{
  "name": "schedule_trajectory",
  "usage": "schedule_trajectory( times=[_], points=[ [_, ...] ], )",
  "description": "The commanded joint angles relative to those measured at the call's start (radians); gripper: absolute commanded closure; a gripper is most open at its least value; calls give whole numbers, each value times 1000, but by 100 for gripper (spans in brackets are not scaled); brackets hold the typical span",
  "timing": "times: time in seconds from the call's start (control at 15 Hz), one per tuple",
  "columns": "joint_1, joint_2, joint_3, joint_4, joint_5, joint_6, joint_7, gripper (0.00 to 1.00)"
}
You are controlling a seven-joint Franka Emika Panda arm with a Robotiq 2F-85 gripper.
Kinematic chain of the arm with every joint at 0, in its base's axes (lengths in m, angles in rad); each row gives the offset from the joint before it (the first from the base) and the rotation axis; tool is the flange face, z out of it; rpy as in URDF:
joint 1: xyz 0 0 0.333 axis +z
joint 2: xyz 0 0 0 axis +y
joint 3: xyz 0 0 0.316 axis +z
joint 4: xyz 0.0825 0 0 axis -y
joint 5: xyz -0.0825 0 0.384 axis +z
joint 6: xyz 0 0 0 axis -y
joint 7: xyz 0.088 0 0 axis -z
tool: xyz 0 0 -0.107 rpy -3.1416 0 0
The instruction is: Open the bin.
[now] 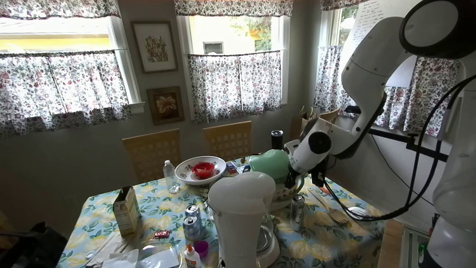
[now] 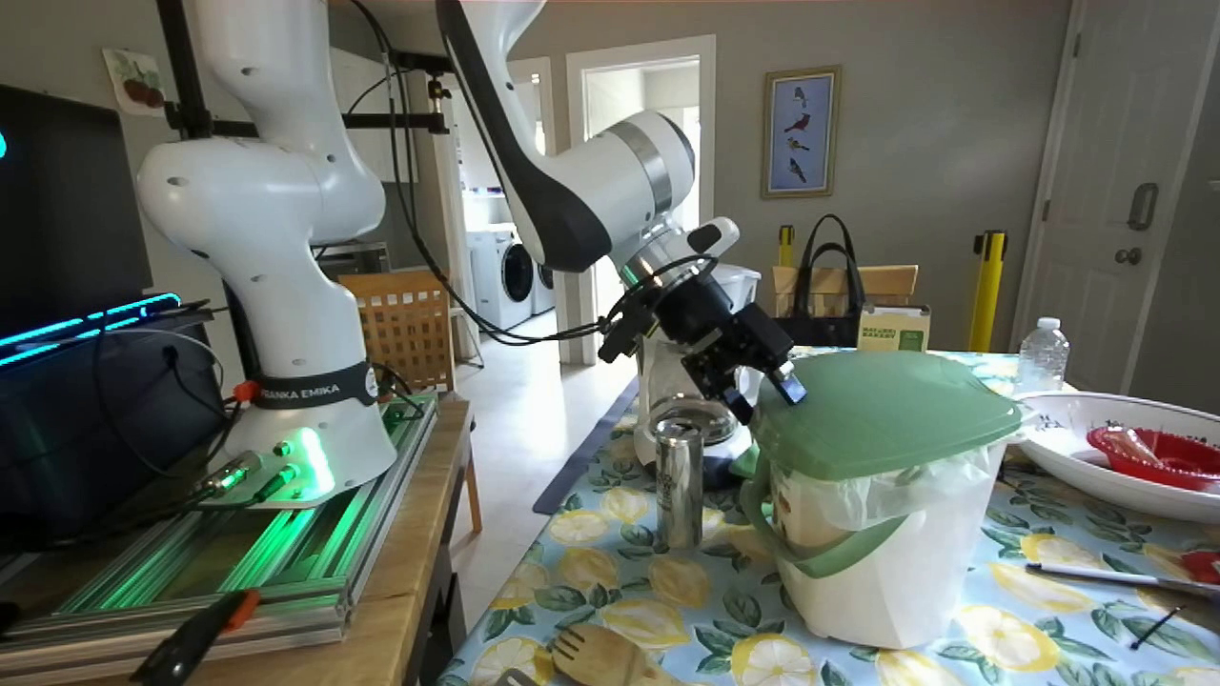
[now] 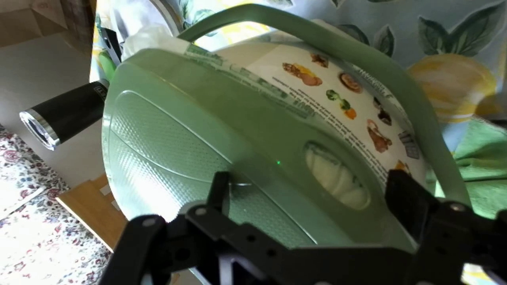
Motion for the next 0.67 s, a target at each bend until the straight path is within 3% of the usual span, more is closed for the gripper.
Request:
schedule_trajectory(
  times=[0.0, 0.6],
  points=[
    [-1, 0, 6, 13, -26, 9, 29, 0],
    [-5, -40, -6, -7, 30, 40, -31, 0]
  ],
)
